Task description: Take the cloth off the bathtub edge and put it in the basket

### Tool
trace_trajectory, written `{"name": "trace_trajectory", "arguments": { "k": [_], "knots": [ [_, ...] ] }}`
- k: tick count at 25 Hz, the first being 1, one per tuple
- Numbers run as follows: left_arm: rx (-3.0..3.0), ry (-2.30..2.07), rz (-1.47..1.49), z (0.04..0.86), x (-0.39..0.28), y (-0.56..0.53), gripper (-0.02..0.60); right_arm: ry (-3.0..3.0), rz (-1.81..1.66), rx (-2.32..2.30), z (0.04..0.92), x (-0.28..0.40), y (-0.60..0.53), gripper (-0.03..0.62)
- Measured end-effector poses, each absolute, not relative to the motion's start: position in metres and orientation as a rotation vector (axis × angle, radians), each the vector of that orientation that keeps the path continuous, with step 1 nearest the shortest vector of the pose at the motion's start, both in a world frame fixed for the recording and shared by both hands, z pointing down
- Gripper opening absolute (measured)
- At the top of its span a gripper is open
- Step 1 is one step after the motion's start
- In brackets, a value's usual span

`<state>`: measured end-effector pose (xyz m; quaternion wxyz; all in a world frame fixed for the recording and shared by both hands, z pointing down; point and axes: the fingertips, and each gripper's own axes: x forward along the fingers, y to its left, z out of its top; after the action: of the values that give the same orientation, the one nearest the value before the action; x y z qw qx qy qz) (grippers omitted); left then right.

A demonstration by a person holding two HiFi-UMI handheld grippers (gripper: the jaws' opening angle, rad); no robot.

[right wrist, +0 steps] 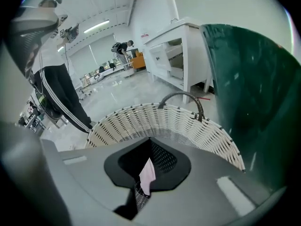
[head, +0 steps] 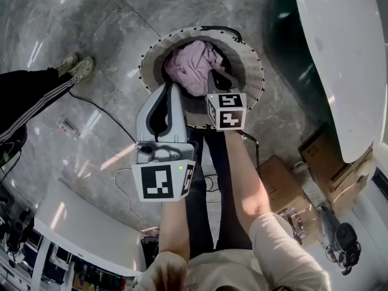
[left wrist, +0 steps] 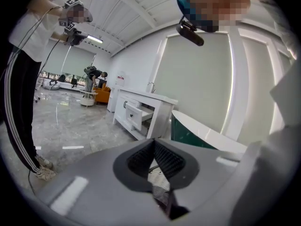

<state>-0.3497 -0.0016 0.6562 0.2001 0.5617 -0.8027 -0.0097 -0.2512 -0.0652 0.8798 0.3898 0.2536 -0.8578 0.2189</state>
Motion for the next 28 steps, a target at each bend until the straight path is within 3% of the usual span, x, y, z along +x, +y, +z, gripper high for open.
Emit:
{"name": "trace_trajectory", "arguments": {
  "k": [28],
  "knots": [
    [1.743, -2.25, -0.061, 0.495, -0.322, -0.052, 0.002, -2.498, 0.605, 0.961, 0.603, -0.226, -0.129, -0.003]
  ]
}}
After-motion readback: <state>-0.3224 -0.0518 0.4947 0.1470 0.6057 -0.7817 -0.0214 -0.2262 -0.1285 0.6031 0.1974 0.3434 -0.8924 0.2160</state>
